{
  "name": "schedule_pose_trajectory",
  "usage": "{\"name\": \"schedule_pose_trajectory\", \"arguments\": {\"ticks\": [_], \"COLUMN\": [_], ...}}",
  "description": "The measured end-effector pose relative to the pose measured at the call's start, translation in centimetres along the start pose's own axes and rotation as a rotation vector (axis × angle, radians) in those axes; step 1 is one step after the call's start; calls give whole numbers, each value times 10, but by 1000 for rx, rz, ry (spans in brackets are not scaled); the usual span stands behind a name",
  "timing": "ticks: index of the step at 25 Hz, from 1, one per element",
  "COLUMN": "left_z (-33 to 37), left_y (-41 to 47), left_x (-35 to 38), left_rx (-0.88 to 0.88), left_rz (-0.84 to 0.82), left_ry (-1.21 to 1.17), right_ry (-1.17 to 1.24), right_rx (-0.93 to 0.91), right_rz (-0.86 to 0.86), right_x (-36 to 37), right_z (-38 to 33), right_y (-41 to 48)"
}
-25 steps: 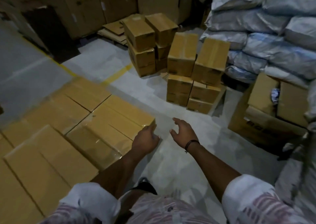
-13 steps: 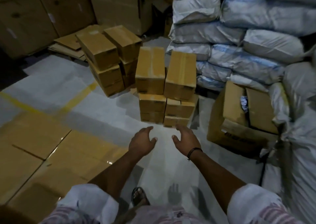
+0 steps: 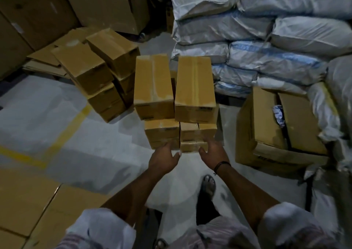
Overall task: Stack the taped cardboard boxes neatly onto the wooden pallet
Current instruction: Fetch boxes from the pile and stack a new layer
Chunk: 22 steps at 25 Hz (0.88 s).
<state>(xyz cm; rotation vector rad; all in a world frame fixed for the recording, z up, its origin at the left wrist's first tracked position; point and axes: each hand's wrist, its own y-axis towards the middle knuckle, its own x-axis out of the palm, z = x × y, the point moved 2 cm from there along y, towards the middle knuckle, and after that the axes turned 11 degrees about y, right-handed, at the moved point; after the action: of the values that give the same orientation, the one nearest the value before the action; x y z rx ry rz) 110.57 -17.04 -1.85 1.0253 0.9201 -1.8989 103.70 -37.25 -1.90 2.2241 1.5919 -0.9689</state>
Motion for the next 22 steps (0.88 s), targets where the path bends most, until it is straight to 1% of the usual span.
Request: {"name": "schedule_pose_trajectory", "arguments": {"ticks": [6, 10, 12, 15, 19, 22], "left_z": [29, 54, 59, 58, 51, 45], "left_y": [117, 179, 204, 248, 325, 389], "left_x": [-6, -14, -15, -19, -27, -33], "left_rx": [-137, -140, -155, -180, -154, -124], "left_rz": [-39, -25, -34, -78, -114, -131], "left_ry": [-23, -38, -45, -43, -19, -46], "right_ry": [-16, -54, -72, -35, -82, -96], "right_rx": [-39, -85, -68, 3, 52, 102], "right_rz": [-105, -139, -153, -157, -167, -170], "right_x": [-44, -81, -92, -96, -86, -76], "right_z": [8, 12, 16, 24, 31, 31], "right_y": [131, 211, 244, 294, 360, 413]}}
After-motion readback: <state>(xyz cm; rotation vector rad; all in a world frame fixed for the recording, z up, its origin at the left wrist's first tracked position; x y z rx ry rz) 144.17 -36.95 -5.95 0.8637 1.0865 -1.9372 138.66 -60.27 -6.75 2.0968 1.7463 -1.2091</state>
